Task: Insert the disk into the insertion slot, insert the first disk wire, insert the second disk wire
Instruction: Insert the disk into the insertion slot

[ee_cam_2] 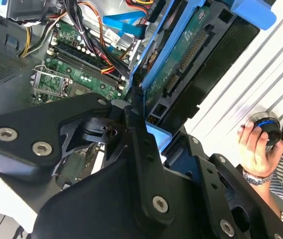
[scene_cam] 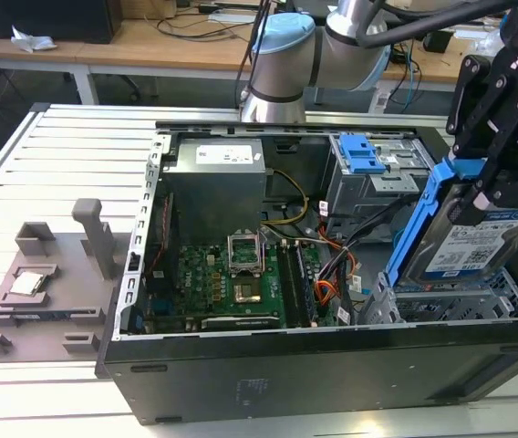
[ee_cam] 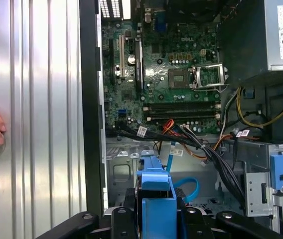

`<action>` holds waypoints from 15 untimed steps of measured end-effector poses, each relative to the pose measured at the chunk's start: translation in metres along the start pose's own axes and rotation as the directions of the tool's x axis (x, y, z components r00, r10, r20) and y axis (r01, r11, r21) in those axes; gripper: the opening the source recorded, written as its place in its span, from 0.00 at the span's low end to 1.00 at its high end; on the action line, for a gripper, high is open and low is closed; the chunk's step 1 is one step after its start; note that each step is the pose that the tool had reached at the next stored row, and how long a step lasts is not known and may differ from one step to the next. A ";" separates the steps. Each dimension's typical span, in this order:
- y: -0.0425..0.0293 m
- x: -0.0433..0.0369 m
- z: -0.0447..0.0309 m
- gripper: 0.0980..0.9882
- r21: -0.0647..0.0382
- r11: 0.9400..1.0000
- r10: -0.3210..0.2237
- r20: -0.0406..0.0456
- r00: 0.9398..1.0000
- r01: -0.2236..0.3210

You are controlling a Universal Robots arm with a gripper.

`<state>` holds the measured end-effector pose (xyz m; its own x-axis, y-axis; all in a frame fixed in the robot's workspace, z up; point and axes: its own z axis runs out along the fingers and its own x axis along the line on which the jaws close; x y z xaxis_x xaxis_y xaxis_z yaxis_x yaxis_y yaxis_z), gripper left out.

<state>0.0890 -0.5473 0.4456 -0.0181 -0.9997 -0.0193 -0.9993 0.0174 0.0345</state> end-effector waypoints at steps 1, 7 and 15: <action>-0.0001 -0.0004 0.0027 0.30 0.000 1.000 0.000 0.000 1.000 0.000; -0.0005 -0.0001 0.0166 0.30 -0.001 1.000 0.000 0.000 1.000 0.000; -0.0012 0.0003 0.0351 0.30 -0.002 1.000 0.000 0.000 1.000 0.000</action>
<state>0.0890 -0.5469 0.4106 -0.0182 -0.9996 -0.0196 -0.9992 0.0175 0.0362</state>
